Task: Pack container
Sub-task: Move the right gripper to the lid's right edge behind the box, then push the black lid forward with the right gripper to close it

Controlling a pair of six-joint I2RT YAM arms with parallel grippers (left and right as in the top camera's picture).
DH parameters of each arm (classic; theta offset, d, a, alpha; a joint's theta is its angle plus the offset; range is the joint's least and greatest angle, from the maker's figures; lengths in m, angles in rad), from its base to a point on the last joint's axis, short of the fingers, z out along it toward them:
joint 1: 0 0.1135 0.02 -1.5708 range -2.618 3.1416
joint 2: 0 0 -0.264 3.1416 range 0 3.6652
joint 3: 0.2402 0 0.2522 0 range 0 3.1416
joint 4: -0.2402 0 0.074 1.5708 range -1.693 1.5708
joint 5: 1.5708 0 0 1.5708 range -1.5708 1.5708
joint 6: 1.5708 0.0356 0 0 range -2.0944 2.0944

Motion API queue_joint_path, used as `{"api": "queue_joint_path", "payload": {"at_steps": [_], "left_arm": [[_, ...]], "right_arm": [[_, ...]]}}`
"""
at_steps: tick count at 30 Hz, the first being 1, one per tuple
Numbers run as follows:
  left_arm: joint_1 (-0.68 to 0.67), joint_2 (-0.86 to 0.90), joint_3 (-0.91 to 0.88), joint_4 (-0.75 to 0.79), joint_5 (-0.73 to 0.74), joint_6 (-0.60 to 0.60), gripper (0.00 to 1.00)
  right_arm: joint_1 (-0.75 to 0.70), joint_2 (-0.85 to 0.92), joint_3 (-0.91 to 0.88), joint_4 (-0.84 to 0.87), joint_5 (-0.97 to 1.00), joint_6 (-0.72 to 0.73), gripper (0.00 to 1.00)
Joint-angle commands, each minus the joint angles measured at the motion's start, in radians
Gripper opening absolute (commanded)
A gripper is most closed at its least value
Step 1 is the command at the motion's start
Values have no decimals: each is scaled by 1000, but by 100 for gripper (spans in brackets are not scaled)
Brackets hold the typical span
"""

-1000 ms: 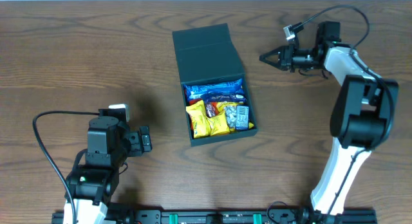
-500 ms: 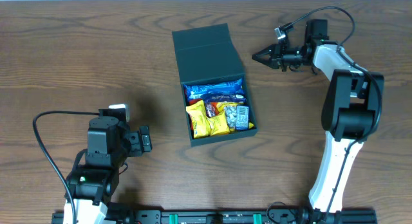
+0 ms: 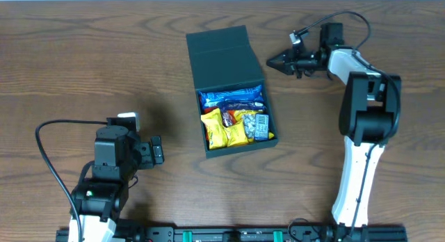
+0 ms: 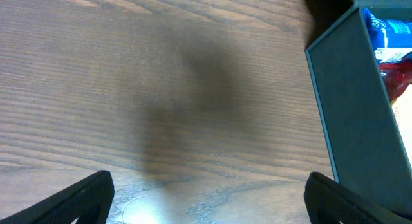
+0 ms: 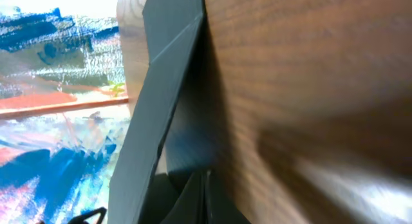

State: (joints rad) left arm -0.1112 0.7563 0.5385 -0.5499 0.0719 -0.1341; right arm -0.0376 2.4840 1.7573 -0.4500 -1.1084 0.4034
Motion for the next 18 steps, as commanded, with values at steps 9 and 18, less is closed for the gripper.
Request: {"api": "queue_joint_path", "payload": {"at_steps": [9, 18], "left_arm": [[6, -4, -6, 0, -3, 7, 95], [6, -4, -6, 0, -3, 7, 95]], "right_arm": [[68, 48, 89, -10, -2, 45, 1], [99, 88, 89, 45, -8, 103, 1]]}}
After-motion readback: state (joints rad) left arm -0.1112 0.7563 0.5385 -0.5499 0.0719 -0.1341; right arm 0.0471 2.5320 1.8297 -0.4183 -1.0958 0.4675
